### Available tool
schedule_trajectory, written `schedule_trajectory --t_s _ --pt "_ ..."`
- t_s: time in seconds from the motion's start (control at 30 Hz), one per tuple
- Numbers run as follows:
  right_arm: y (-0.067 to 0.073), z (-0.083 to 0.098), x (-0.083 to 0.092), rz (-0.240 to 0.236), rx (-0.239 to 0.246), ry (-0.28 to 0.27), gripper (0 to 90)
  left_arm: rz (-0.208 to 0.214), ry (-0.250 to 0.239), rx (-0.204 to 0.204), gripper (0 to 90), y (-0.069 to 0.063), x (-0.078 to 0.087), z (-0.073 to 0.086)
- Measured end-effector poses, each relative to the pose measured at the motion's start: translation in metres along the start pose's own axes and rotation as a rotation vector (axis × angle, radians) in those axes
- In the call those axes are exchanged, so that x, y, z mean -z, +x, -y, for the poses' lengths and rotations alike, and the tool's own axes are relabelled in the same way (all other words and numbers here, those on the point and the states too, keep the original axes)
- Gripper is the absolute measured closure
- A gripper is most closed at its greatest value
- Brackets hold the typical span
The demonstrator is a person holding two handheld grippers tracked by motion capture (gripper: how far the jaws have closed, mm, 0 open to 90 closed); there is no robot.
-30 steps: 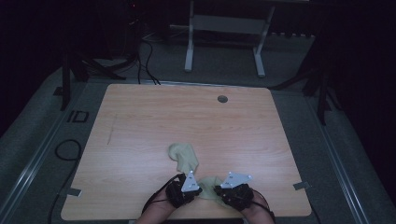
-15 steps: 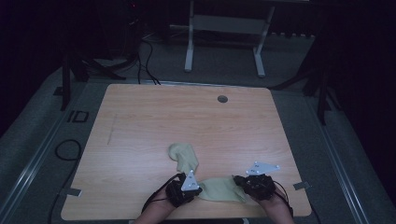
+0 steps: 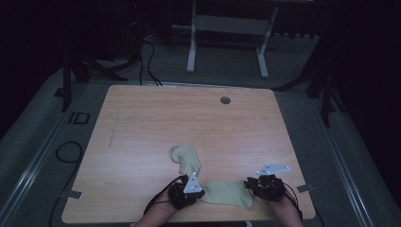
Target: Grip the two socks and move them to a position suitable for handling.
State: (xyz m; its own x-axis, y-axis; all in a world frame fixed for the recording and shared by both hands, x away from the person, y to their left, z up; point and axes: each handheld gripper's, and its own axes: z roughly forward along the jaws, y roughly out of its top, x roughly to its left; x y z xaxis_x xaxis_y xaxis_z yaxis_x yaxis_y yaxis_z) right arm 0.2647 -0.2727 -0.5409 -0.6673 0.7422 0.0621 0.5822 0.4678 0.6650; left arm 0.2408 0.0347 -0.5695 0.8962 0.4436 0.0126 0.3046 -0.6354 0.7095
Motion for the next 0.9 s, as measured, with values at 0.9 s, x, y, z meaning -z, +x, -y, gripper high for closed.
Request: schedule_trajectory --t_s 0.9 --pt "-0.003 0.009 -0.009 0.01 0.02 0.043 89.6 0.012 -0.018 0.025 89.1 0.0 -0.005 -0.003"
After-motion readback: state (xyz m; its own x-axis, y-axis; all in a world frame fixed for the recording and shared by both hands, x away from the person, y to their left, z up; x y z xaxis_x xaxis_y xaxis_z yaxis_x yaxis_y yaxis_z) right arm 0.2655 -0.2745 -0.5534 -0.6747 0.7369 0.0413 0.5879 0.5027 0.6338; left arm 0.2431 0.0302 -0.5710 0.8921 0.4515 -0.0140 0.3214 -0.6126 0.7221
